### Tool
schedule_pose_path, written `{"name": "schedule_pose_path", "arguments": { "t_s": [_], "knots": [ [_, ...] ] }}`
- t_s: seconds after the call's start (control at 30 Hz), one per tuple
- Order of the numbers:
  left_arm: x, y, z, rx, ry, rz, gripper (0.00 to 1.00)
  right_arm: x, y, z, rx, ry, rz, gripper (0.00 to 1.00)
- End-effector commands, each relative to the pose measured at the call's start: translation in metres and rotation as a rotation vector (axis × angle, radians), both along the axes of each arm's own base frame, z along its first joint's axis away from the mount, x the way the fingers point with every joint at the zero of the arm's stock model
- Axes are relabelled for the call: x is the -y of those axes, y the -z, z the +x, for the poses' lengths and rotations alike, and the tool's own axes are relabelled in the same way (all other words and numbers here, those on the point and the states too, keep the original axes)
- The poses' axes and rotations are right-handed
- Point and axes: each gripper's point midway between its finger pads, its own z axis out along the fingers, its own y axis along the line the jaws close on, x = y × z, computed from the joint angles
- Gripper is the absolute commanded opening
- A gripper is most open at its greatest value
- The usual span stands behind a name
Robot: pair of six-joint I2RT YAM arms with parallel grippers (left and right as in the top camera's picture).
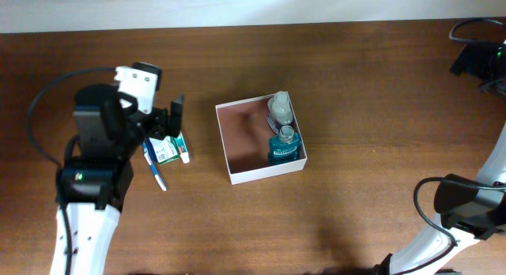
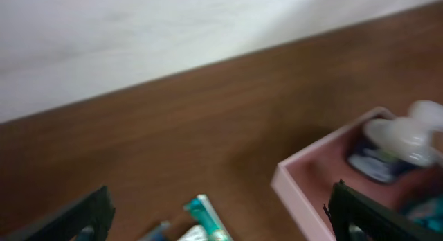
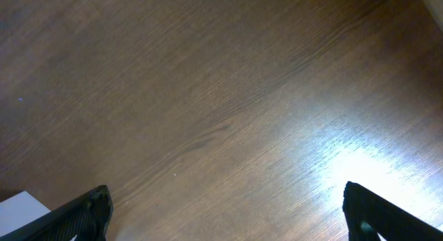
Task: Pack container
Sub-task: 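Move the left gripper over the blue toothbrush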
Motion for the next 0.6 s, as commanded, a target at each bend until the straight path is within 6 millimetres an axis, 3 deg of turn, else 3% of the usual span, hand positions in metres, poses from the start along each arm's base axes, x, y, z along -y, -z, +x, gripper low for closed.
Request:
{"name": "schedule_pose_path", "arguments": {
  "t_s": [0.0, 0.13, 0.23, 0.3, 0.57],
  "knots": [
    [0.019, -0.014, -0.001, 0.026, 0.096, -0.073, 0.99, 0.001, -0.010, -0.002, 0.031, 0.006, -0.011, 0.99],
    [-0.001, -0.003, 0.002, -0.052, -0.113, -0.187, 0.99, 0.001, -0.010, -0.002, 0.031, 0.006, -0.011, 0.99],
    [-0.042, 0.043, -0.013, -0.240, -0.475, -0.252, 0.99, 0.001, -0.010, -0.002, 0.031, 0.006, -0.011, 0.99],
    [-0.056, 0.067, -0.025, -0.332, -0.635, -0.275, 0.99, 0.001, -0.010, -0.002, 0.031, 0.006, -0.011, 0.99],
    [-0.056, 0.127, -0.024, -0.533, -0.684, -0.216, 0.99, 0.001, -0.010, -0.002, 0.031, 0.006, -0.011, 0.99]
  ]
}}
